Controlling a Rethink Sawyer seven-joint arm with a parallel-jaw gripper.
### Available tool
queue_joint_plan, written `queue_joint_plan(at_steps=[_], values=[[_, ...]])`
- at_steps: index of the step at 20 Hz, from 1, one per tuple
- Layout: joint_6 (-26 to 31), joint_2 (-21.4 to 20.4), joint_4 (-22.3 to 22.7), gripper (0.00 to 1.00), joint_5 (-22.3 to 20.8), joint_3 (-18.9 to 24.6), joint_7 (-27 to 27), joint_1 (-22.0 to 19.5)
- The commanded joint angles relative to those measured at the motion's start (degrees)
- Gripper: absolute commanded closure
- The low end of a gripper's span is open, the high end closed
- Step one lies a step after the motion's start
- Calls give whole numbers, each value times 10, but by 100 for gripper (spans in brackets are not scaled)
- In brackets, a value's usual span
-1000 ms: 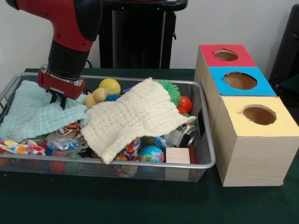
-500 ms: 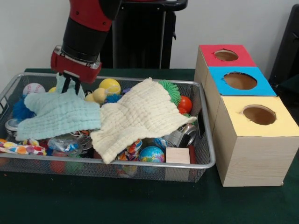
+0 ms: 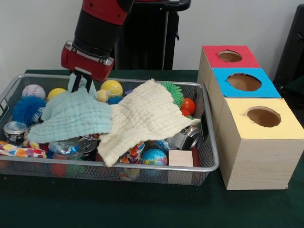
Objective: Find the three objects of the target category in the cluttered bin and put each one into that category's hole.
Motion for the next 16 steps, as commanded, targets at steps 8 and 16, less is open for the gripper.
queue_joint_plan(at_steps=[8,16], values=[[114,-51,8,100,31,-118,93,106],[98,-105,73,100,80,62,-22,-48]])
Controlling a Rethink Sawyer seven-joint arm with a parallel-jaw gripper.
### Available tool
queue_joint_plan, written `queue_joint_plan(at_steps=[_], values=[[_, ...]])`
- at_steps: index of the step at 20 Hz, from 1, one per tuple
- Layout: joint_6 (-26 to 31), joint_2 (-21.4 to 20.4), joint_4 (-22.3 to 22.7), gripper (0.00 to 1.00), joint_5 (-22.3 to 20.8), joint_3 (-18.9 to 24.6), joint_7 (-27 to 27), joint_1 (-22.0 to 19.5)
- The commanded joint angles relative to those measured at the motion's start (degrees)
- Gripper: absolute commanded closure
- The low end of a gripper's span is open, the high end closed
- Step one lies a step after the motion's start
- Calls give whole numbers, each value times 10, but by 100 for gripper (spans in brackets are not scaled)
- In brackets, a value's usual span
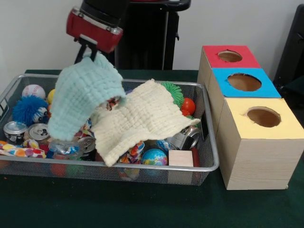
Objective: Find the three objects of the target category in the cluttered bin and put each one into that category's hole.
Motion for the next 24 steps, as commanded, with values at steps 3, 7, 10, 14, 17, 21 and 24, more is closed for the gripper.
queue_joint_plan(at_steps=[3,7,10,14,17,21,24], values=[[22,-17,27,100,7,105,-20,-85],[-40,20,31,100,-7,159,-21,-128],[-35,55,62,100,15,252,-47,-200],[51,87,85,100,66,302,-37,-227],[42,93,75,100,53,286,-9,-202],[53,93,67,100,49,274,6,-187],[38,81,56,100,32,261,7,-174]])
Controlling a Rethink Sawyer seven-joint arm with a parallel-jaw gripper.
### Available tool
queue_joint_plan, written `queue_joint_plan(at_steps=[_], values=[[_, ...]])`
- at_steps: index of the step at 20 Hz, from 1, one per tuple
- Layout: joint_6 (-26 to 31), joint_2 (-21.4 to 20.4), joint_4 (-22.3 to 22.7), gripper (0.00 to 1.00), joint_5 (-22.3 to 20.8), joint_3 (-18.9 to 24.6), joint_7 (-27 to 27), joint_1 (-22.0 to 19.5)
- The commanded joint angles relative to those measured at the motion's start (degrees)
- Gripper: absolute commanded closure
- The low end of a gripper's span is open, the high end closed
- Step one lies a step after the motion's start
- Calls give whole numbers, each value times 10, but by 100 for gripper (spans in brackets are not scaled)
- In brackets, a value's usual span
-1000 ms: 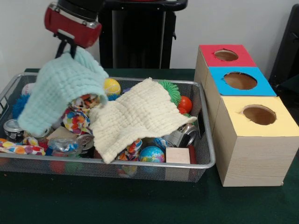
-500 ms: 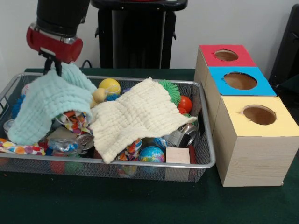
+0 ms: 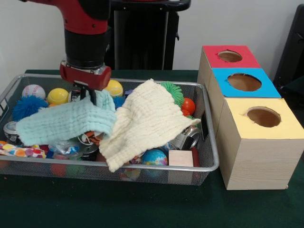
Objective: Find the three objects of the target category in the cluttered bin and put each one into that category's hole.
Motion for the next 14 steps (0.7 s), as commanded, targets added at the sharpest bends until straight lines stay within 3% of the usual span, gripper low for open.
queue_joint_plan(at_steps=[1,6,7,14], values=[[32,14,13,100,-6,66,3,23],[-55,26,-20,100,-46,59,-5,23],[-74,29,-27,0,-58,56,-2,24],[-81,27,-37,0,-86,42,0,30]])
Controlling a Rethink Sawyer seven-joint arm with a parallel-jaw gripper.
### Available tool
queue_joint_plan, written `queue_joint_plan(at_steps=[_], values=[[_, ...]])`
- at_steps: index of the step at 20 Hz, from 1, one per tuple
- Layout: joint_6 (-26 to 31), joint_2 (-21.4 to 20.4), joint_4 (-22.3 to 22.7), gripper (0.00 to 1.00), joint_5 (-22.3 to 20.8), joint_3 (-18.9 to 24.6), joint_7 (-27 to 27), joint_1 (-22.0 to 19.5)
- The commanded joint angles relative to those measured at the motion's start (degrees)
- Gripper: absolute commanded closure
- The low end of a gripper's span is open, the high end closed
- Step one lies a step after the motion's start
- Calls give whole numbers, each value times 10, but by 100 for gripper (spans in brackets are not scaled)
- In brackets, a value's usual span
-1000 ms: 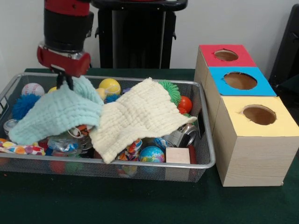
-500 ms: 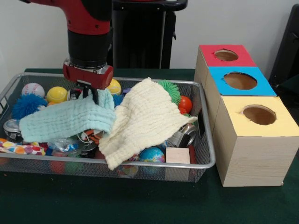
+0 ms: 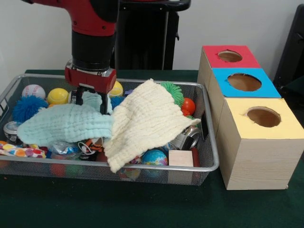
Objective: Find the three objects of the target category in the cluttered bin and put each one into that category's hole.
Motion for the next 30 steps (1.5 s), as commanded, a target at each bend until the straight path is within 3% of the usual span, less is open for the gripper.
queue_joint_plan(at_steps=[1,6,11,16,20,25,30], values=[[-47,17,-28,0,-41,26,17,28],[2,-33,-5,0,-23,10,35,61],[102,-68,-17,0,21,37,14,65],[163,-86,-44,0,38,42,-2,71],[125,-69,-67,0,26,35,15,79],[64,-8,-121,0,-5,11,38,96],[15,41,-147,0,-10,2,53,99]])
